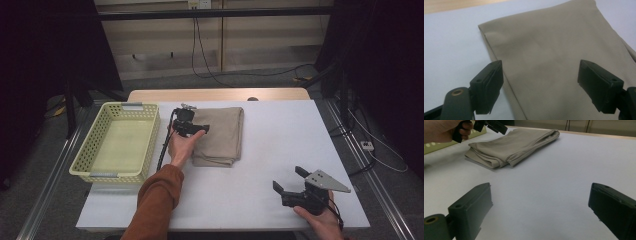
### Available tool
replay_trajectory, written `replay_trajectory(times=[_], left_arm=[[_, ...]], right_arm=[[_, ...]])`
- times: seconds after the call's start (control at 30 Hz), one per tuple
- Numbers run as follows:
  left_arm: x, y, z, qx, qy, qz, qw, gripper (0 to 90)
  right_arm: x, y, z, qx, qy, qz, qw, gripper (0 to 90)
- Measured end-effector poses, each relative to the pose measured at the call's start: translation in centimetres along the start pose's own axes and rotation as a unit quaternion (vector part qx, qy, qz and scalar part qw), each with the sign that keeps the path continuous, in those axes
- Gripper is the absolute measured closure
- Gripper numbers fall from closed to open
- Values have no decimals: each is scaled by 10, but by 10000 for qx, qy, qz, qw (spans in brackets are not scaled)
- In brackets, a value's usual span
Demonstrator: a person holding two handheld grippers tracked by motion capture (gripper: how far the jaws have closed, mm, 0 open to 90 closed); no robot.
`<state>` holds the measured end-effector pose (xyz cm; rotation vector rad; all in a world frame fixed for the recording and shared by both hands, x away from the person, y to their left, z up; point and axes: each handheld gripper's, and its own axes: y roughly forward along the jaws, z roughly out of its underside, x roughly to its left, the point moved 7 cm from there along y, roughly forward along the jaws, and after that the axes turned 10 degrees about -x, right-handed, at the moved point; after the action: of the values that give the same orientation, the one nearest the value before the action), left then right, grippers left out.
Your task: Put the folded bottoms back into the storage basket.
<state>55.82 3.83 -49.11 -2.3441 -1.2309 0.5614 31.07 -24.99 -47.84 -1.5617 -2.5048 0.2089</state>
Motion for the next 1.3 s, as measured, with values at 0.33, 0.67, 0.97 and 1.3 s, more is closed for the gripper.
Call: replay_trajectory(times=[0.33,0.67,0.97,1.3], left_arm=[[6,5,8,181,134,-108,9997,261],[8,11,15,367,-13,-435,9984,255],[-5,6,16,471,-148,156,9987,649],[-10,7,17,501,-225,341,9979,778]], right_arm=[[0,1,2,50,71,-19,10000,45],[0,1,2,75,81,-27,9999,46],[0,1,3,103,-16,27,9999,51],[-1,1,3,109,7,31,9999,51]])
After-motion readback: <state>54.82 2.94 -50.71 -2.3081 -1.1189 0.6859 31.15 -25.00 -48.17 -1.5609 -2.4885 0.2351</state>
